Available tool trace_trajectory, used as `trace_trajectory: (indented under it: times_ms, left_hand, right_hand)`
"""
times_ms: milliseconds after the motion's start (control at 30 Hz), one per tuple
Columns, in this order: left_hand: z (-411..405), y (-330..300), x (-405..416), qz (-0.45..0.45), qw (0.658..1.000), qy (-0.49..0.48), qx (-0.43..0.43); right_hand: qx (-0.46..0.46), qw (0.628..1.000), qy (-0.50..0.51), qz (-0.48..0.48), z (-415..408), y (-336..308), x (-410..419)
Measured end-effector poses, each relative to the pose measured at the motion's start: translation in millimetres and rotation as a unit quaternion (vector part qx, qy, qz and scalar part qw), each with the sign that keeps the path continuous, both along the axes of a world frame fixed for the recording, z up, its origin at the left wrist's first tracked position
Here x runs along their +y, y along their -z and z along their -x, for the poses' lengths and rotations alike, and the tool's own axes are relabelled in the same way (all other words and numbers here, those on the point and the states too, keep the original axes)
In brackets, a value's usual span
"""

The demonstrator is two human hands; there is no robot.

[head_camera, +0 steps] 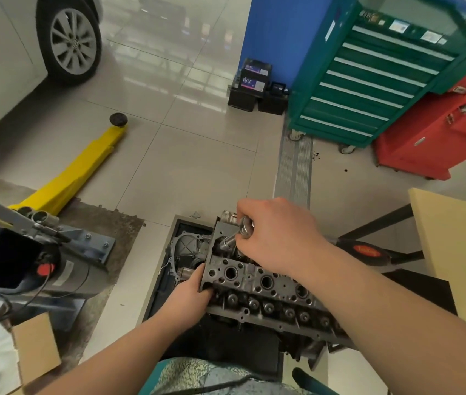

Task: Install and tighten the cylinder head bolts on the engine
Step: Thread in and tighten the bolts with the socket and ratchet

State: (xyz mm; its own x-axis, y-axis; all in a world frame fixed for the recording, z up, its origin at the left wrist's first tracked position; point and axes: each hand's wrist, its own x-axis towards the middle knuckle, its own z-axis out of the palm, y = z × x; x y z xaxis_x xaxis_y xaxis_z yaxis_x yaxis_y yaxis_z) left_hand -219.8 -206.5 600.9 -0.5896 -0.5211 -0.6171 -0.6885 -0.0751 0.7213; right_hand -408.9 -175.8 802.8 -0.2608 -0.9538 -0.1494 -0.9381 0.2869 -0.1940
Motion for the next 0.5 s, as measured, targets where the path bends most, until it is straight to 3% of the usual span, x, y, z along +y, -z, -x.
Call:
trace_trajectory:
  times_ms: [500]
  left_hand:
    - [-4.9, -0.4, 0.9, 0.005, 1.0, 0.007, 0.024]
  right_hand:
    - [0.026, 0.999, 0.038, -0.001, 4.5, 0.7, 7.8]
